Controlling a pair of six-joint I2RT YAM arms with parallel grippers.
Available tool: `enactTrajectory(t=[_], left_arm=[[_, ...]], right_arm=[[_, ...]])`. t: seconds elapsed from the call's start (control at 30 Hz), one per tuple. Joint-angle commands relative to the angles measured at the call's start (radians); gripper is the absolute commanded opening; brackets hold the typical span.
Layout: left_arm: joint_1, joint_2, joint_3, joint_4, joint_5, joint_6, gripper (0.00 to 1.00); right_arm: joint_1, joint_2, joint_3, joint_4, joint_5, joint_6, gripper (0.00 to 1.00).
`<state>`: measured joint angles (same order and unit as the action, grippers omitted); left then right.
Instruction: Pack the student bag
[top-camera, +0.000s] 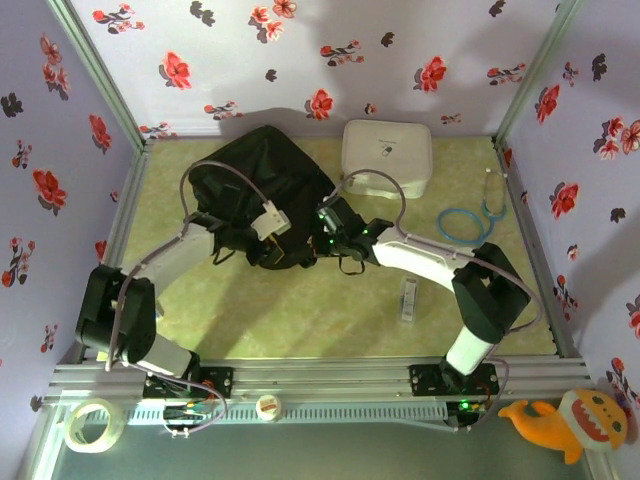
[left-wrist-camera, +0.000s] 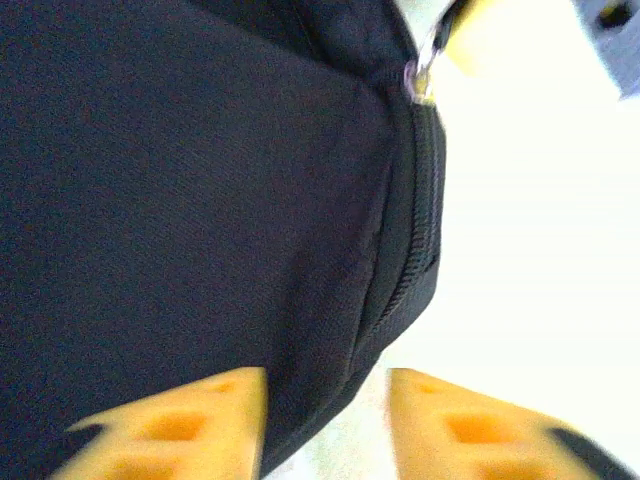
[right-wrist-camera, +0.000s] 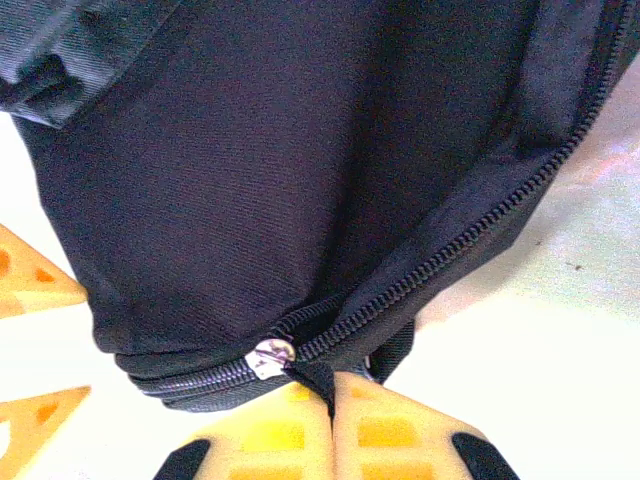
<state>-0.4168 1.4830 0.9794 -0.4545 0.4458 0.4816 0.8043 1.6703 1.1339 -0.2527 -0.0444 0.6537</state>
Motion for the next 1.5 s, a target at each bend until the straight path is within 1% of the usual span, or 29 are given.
enactTrajectory(t=[0.0, 0.07, 0.13, 0.27, 0.33, 0.4, 0.5, 0.57, 0.7, 0.77, 0.83, 0.93, 1.03, 1.17, 1.33, 1.4, 1.47], left_arm=[[0.003, -0.026, 0.033, 0.008, 0.065, -0.003, 0.50], [-0.003, 0.011, 0.053, 0.005, 0.068, 0.008, 0.57], [-0.016, 0.060, 0.083, -0.009, 0.081, 0.020, 0.60], [-0.038, 0.141, 0.113, 0.004, 0.107, 0.028, 0.63], [-0.042, 0.180, 0.127, 0.015, 0.115, 0.022, 0.62], [-0.047, 0.211, 0.139, 0.022, 0.127, 0.017, 0.58], [-0.048, 0.236, 0.158, 0.018, 0.116, 0.009, 0.41], [-0.049, 0.235, 0.161, 0.007, 0.098, 0.011, 0.32], [-0.048, 0.234, 0.179, -0.090, 0.059, 0.047, 0.12], [-0.047, 0.227, 0.174, -0.121, 0.030, 0.060, 0.08], [-0.043, 0.211, 0.171, -0.154, 0.021, 0.071, 0.06], [-0.033, 0.168, 0.158, -0.189, 0.020, 0.084, 0.03], [-0.027, 0.123, 0.140, -0.231, 0.015, 0.090, 0.02], [-0.026, 0.070, 0.098, -0.260, 0.009, 0.076, 0.02], [-0.026, 0.020, 0.050, -0.250, -0.001, 0.045, 0.02], [-0.026, 0.008, 0.043, -0.236, -0.003, 0.031, 0.03], [-0.026, 0.003, 0.044, -0.214, 0.009, 0.011, 0.05]], right_arm=[[-0.008, -0.033, -0.009, 0.047, -0.063, -0.023, 0.00], [-0.009, -0.037, -0.020, 0.062, -0.074, -0.019, 0.00], [-0.008, -0.039, -0.019, 0.065, -0.084, -0.013, 0.00], [-0.009, -0.047, -0.026, 0.072, -0.093, -0.008, 0.00], [-0.009, -0.052, -0.033, 0.076, -0.095, -0.009, 0.00], [-0.009, -0.054, -0.038, 0.073, -0.092, -0.011, 0.00], [-0.010, -0.054, -0.039, 0.043, -0.060, -0.016, 0.00], [-0.012, -0.053, -0.031, -0.003, -0.007, -0.018, 0.00], [-0.019, -0.060, -0.015, -0.084, 0.098, -0.017, 0.00], [-0.026, -0.059, -0.007, -0.114, 0.146, -0.006, 0.00], [-0.044, -0.052, 0.000, -0.133, 0.174, 0.010, 0.00], [-0.079, -0.044, 0.004, -0.135, 0.184, 0.024, 0.00], [-0.104, -0.035, 0.021, -0.128, 0.193, 0.001, 0.00], [-0.128, -0.015, 0.063, -0.149, 0.203, -0.032, 0.00], [-0.148, -0.016, 0.090, -0.181, 0.213, -0.059, 0.00], [-0.148, -0.035, 0.085, -0.158, 0.170, -0.088, 0.00], [-0.145, -0.057, 0.058, -0.086, 0.030, -0.133, 0.00]])
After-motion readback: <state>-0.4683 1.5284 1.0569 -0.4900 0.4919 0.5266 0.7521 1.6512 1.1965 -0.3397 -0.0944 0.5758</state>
